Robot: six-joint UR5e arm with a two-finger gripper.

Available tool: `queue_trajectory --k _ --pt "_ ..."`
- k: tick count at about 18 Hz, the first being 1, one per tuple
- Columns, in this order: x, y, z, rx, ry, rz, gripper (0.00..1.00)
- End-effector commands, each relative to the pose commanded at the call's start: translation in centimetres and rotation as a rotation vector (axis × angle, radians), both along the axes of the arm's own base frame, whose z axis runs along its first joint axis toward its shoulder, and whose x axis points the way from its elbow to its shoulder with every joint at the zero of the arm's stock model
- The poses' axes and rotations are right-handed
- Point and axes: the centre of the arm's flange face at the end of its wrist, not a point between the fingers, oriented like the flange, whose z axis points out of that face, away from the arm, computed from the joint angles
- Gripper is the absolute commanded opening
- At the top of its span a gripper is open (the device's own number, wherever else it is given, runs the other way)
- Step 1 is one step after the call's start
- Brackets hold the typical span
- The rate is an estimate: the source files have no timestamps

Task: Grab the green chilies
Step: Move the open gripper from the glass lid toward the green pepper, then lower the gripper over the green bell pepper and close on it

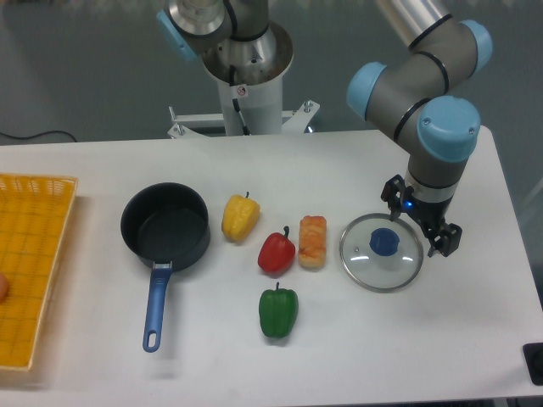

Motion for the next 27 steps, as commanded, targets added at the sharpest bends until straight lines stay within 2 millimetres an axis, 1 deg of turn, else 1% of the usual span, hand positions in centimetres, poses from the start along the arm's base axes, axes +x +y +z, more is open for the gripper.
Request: queue_trajectory --k 2,3,5,7,9,12,17,19,23,25,27 --pt "0.4 0.4 0.0 0.001 0.000 0.031 1.00" --pt "0.7 0.8 0.0 0.005 -0.002 0.082 1.00" --pt "2.0 2.6 0.0 0.015 -0.005 0.200 1.00" --pt "3.1 3.6 0.0 0.025 -0.004 0.292 1.00" --pt "3.9 4.2 1.1 0.051 0.017 0.357 1.00" --pt "5.0 5.3 1.4 0.074 0.011 0.491 1.00" --pt "6.3 7.0 1.5 0.098 0.004 0.588 1.00" --pt "7.6 8.3 1.5 0.115 -0.008 0.676 1.00" --pt "9.7 10.6 0.3 0.115 -0.031 0.797 1.00" --pt "10.7 11.8 -0.3 0.120 -0.030 0.790 1.00" --pt "11.2 12.5 -1.0 0.112 -0.034 0.788 1.00"
